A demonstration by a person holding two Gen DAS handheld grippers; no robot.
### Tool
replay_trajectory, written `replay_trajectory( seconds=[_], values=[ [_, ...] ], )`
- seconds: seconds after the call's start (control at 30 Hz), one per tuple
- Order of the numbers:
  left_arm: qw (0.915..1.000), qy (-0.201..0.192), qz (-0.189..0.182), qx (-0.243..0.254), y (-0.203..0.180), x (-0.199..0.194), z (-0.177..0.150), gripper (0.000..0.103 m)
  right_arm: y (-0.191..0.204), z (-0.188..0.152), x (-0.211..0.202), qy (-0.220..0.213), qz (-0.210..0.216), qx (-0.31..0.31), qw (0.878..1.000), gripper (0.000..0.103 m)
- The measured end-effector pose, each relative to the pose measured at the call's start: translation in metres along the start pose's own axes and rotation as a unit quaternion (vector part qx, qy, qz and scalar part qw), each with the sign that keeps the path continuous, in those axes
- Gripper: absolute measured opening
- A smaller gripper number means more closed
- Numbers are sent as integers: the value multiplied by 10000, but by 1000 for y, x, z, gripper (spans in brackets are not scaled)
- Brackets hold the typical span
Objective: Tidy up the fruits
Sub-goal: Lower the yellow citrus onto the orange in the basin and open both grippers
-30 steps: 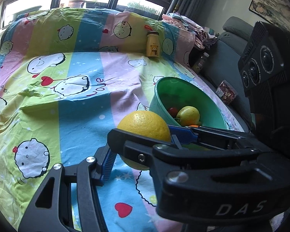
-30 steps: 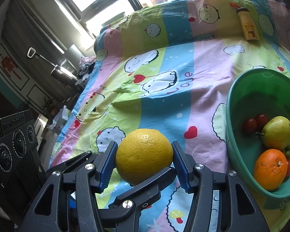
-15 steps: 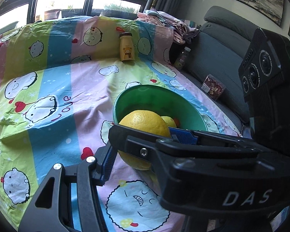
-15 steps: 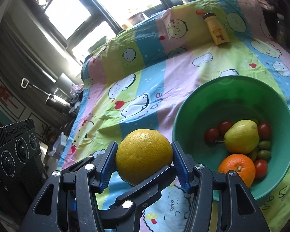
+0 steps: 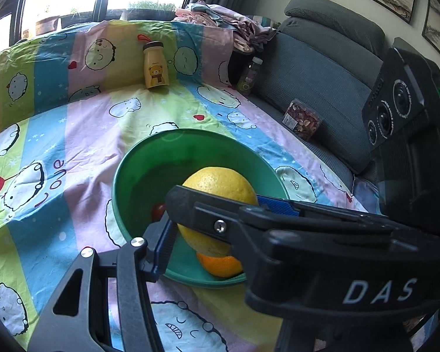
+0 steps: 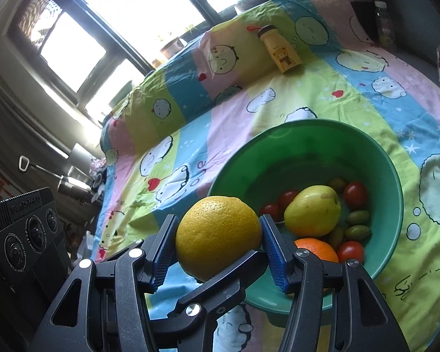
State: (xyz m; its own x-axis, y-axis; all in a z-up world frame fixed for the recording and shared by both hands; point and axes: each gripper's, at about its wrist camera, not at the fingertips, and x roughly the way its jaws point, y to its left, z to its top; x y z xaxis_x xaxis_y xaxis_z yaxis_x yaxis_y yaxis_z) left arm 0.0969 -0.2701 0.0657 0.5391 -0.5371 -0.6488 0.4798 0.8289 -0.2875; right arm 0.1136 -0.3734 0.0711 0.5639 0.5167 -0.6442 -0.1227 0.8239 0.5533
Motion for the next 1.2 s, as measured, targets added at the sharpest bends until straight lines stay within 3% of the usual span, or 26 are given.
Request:
replay_trajectory(
  seconds=[0.5,1.2],
  values=[
    [9988,283,-376,-124,-4,30,3,53,-27,5,0,101,-339,394,9986,59],
    [9967,497,-520,-384,0,49,-3,53,-43,8,13,359,-537,649,9958,59]
  ],
)
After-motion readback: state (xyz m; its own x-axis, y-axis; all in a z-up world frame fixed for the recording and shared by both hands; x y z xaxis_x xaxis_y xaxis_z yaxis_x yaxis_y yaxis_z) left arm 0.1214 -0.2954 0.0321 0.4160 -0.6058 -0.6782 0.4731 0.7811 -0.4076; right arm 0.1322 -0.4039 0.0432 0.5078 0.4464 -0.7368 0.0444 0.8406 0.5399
